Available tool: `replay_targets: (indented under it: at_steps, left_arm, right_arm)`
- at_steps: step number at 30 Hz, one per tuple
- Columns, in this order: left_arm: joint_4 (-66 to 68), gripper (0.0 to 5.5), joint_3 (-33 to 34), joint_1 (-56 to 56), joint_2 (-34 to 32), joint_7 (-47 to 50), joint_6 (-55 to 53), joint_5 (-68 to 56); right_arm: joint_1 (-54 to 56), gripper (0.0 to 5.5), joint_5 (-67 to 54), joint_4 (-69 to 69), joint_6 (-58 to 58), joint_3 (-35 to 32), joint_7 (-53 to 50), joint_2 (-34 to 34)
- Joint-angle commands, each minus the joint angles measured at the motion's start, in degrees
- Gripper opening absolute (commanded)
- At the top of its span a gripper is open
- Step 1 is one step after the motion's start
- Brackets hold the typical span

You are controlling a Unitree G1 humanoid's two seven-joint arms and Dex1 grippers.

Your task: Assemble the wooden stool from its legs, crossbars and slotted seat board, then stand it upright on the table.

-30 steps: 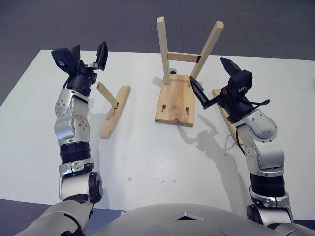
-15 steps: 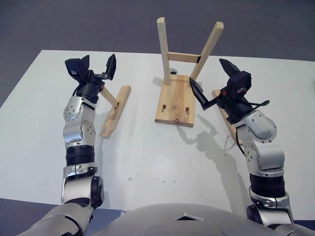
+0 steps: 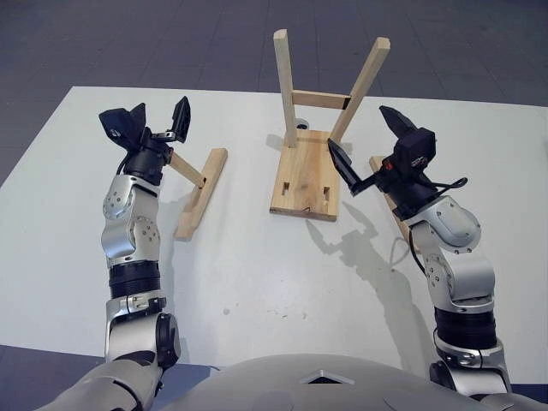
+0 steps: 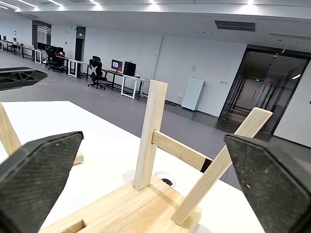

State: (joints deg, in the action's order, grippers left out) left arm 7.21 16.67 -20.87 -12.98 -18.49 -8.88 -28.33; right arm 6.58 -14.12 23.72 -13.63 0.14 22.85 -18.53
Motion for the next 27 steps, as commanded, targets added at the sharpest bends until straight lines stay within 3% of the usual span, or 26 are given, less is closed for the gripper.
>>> replay_targets:
  at_steps: [1,12,20,27]
  left_arm:
    - [-5.49,5.38,0.90,-3.38,-1.21,2.00,-2.83,-1.49]
    - [-9.56,5.38,0.70,-4.98,-1.83,3.03,-4.09,-1.44]
    - [8.01,5.38,-4.34,-1.54,0.49,-0.95,1.09,5.43]
    - [6.03,5.38,-3.42,0.28,1.25,-1.90,1.12,3.49]
  right_arm:
    - [-0.28,5.40,-0.13,0.70,-0.80,0.30,-0.17,0.31]
    - [0.08,5.40,-0.14,0.82,-0.65,0.27,-0.27,0.25]
    - [-0.18,5.40,-0.02,0.75,-0.89,0.86,-0.40,0.54]
    - [-1.32,5.40,-0.27,1.45,-1.08,0.76,-0.77,0.75]
